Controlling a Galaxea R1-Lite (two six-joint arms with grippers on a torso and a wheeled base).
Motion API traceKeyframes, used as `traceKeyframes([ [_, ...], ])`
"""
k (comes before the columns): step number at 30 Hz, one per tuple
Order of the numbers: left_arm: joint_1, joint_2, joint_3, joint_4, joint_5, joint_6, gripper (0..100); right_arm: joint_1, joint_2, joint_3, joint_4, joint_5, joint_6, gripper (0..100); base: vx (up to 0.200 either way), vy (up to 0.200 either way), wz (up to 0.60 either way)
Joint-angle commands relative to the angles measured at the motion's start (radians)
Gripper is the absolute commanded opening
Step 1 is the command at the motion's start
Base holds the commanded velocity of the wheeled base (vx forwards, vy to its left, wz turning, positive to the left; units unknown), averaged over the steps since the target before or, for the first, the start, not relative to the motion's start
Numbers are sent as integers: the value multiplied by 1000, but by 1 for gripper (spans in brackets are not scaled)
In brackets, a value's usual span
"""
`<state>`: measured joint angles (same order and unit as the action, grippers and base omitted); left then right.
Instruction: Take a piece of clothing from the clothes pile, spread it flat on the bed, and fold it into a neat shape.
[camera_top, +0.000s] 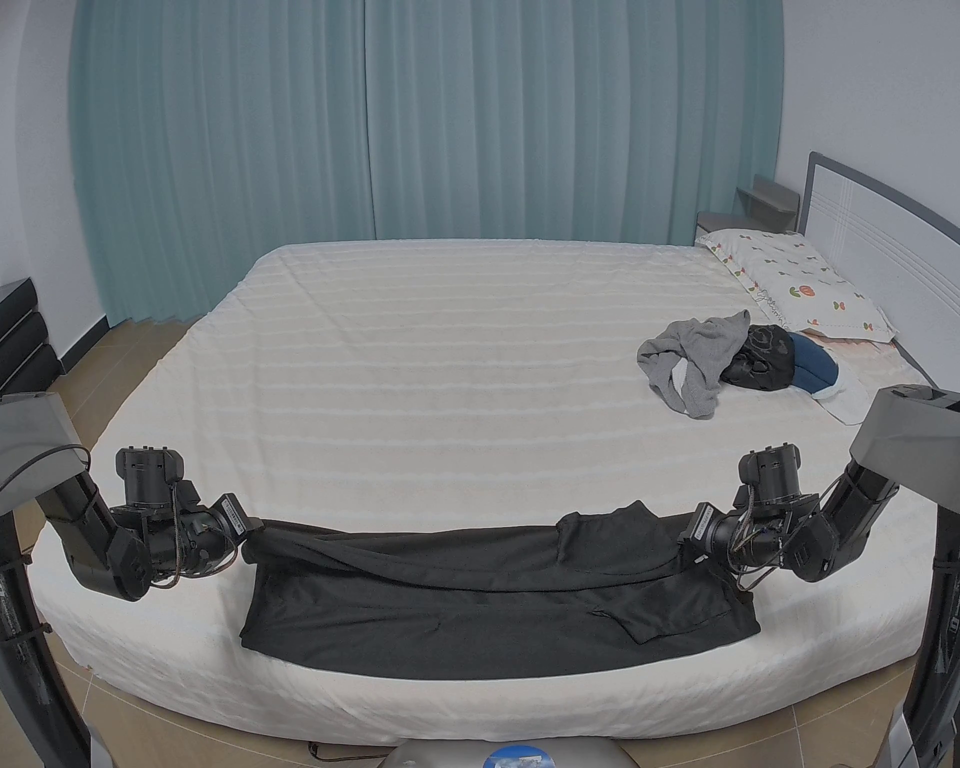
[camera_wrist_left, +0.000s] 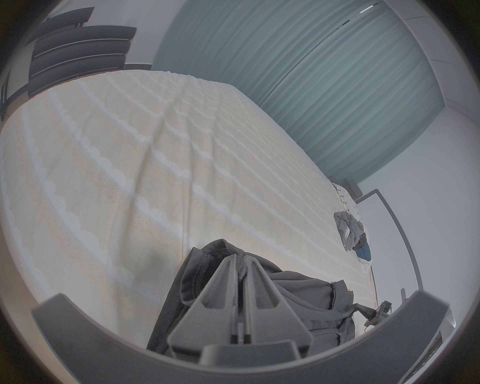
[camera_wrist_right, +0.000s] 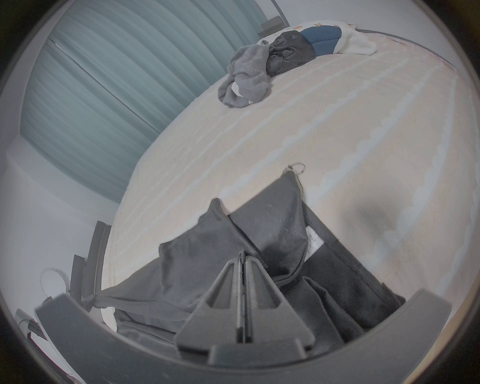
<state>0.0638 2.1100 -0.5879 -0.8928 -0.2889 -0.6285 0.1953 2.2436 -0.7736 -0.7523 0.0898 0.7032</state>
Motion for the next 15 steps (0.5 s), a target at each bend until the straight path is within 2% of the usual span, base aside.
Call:
traceKeyframes([
  [1, 1, -2, -1, 0, 1, 0, 0, -11, -29, -9, -4, 1, 7, 0, 0, 0, 0],
  [9, -9, -5, -52, 5, 5, -3, 0, -86, -127, -52, -4, 1, 53, 0, 0, 0, 0],
  [15, -9, 2, -138, 0, 60, -8, 0, -99, -151, -99, -5, 1, 64, 0, 0, 0, 0],
])
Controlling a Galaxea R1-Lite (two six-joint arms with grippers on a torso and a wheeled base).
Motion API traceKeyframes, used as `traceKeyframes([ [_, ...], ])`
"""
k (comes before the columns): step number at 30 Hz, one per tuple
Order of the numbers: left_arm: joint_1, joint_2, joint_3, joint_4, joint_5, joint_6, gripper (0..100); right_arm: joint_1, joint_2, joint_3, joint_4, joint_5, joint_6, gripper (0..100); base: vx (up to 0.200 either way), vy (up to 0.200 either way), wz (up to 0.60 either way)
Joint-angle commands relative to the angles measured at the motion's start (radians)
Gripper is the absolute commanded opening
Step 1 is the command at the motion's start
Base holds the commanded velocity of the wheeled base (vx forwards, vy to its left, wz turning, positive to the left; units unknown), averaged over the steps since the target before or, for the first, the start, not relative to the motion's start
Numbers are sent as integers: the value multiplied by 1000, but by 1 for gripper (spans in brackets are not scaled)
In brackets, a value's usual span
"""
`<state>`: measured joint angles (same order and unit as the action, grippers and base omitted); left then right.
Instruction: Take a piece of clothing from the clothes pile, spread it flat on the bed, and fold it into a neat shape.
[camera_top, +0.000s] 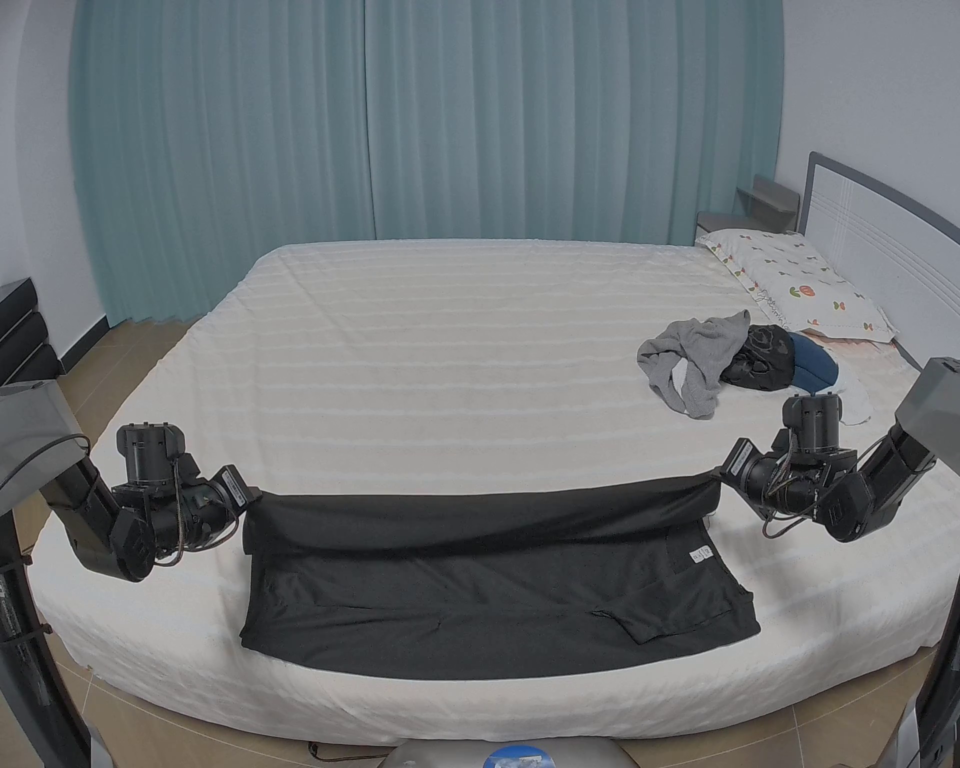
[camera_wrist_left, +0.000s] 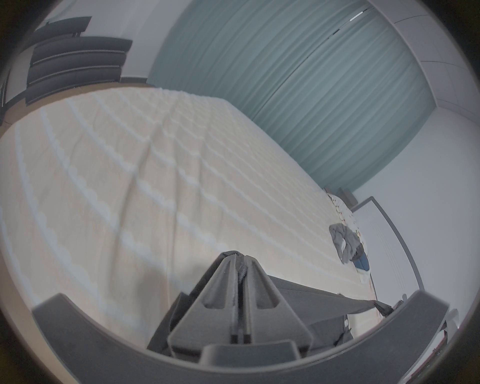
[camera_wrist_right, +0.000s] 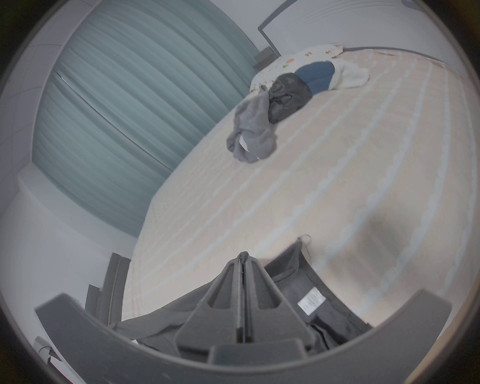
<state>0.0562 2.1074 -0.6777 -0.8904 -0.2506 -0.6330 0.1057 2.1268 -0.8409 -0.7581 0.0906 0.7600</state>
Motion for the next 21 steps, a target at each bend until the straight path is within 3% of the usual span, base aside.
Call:
traceKeyframes([
  [1, -1, 6, -57, -2, 33, -5, 0, -8, -31, -34, 5, -2, 12, 0, 0, 0, 0],
  [21, -16, 28, -97, -73, 34, 15, 0, -17, -16, -119, 0, -22, 22, 0, 0, 0, 0],
])
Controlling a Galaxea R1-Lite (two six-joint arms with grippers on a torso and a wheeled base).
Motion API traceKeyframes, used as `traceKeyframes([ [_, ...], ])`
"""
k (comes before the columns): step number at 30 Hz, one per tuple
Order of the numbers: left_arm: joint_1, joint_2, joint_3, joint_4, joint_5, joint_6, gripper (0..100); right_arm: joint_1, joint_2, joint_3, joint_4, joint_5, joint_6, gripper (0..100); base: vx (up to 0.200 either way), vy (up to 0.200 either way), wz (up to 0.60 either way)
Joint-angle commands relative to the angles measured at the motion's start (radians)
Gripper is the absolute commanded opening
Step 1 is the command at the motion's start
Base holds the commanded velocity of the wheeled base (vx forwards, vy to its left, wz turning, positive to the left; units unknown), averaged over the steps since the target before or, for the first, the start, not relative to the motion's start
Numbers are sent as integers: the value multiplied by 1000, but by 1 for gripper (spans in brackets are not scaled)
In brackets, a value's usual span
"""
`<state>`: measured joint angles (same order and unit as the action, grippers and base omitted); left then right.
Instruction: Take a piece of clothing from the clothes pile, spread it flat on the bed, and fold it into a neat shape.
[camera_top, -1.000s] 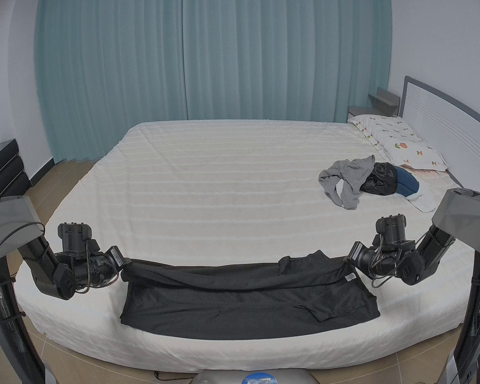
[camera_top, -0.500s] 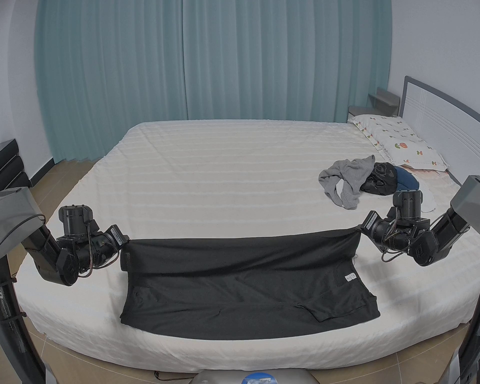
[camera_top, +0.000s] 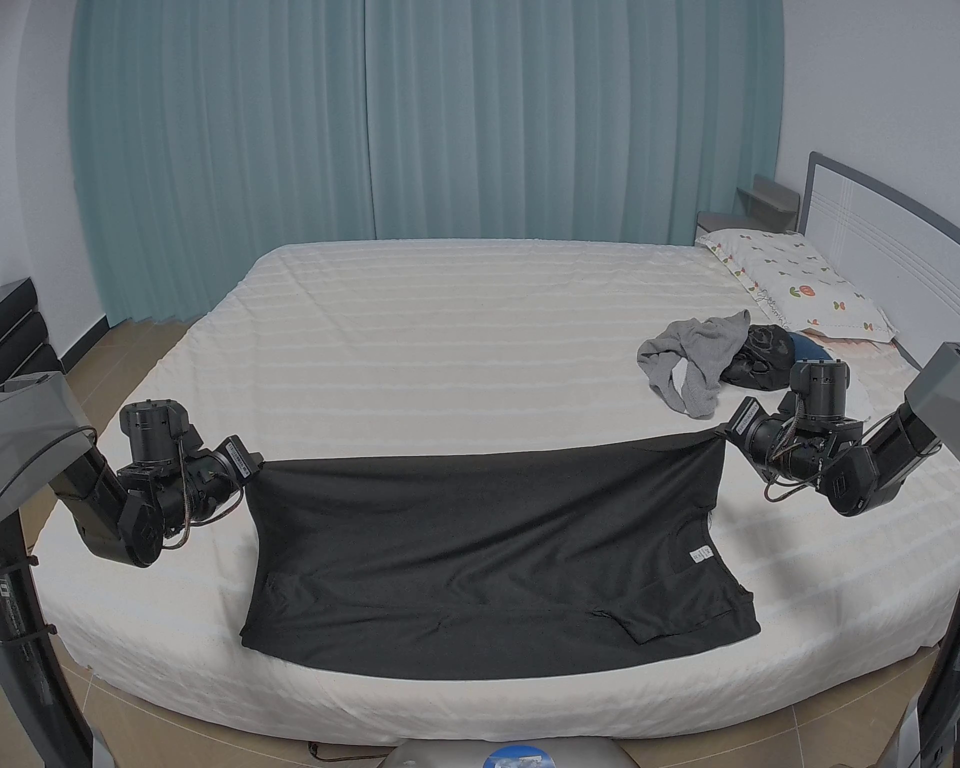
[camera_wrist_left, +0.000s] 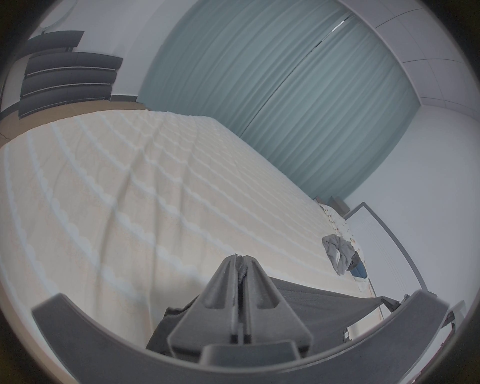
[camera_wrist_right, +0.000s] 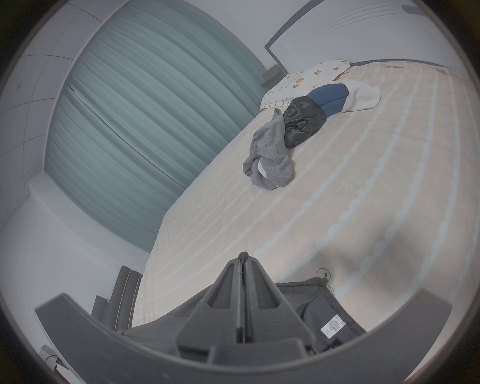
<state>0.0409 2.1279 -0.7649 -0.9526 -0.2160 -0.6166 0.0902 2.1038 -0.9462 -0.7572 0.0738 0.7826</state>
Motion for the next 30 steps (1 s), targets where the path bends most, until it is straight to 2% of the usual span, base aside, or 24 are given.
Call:
traceKeyframes([
  [1, -1, 7, -11, -14, 0, -2, 0, -1, 8, -16, 1, -5, -2, 0, 0, 0, 0],
  [4, 1, 7, -14, -54, 3, -3, 0, -1, 21, -16, 1, -9, -2, 0, 0, 0, 0],
  [13, 21, 0, -8, -58, 4, -5, 0, -4, 50, -25, -2, -8, -2, 0, 0, 0, 0],
  [30, 17, 98, -82, -60, 3, -2, 0, -3, 212, -181, -8, -9, 1, 0, 0, 0, 0],
])
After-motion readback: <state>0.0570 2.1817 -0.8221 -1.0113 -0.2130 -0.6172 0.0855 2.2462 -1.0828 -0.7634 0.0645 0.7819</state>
